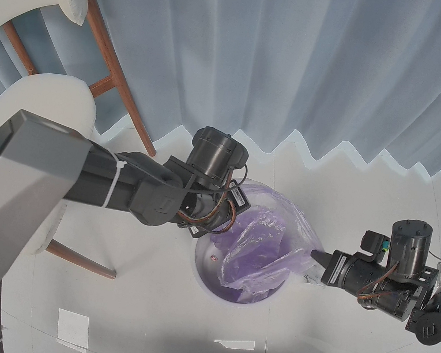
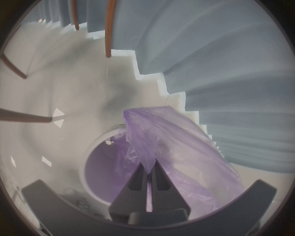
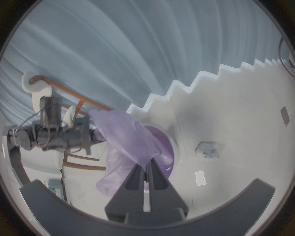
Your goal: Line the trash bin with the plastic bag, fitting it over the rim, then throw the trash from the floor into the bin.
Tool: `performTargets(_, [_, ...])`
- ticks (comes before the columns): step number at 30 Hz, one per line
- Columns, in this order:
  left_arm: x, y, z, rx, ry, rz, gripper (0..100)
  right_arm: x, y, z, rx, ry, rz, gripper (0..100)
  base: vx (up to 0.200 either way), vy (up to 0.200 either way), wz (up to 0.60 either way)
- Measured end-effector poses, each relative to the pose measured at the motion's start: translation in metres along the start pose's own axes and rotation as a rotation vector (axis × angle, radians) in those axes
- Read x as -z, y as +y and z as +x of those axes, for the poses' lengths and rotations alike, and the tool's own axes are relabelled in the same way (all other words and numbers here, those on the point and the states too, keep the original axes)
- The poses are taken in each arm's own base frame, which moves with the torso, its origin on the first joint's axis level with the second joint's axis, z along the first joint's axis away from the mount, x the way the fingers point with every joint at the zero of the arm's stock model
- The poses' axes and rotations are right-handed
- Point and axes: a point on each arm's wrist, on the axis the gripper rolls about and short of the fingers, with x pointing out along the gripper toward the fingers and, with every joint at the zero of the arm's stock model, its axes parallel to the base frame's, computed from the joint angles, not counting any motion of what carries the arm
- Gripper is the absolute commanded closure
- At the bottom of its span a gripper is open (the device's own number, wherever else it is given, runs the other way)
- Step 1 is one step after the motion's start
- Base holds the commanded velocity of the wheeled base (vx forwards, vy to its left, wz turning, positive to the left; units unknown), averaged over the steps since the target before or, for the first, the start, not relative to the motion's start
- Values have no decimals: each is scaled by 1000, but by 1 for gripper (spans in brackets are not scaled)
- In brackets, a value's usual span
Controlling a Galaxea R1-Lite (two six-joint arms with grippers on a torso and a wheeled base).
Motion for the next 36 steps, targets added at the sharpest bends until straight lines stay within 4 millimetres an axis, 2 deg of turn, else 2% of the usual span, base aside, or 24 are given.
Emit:
performTargets(5, [8, 10, -17, -29, 31, 112, 100, -14, -18, 6, 31, -16, 33, 100, 0, 0, 0])
performTargets(9, [21, 19, -29, -39, 87, 215, 100, -18, -29, 13, 43, -5, 49, 100, 0, 0, 0])
performTargets(15, [31, 30, -47, -32, 153, 325, 100, -20, -40, 33, 62, 16, 64, 100, 0, 0, 0])
performTargets(22, [34, 50, -61, -48, 208, 384, 100, -39, -63, 59, 113, -25, 82, 100, 0, 0, 0])
performTargets(28, [28, 73, -64, -80, 224, 460, 100, -60, -85, 83, 141, -75, 60, 100, 0, 0, 0])
performTargets(36, [4, 75, -47, -23, 99, 427, 100, -64, -90, 108, 122, -76, 38, 100, 0, 0, 0])
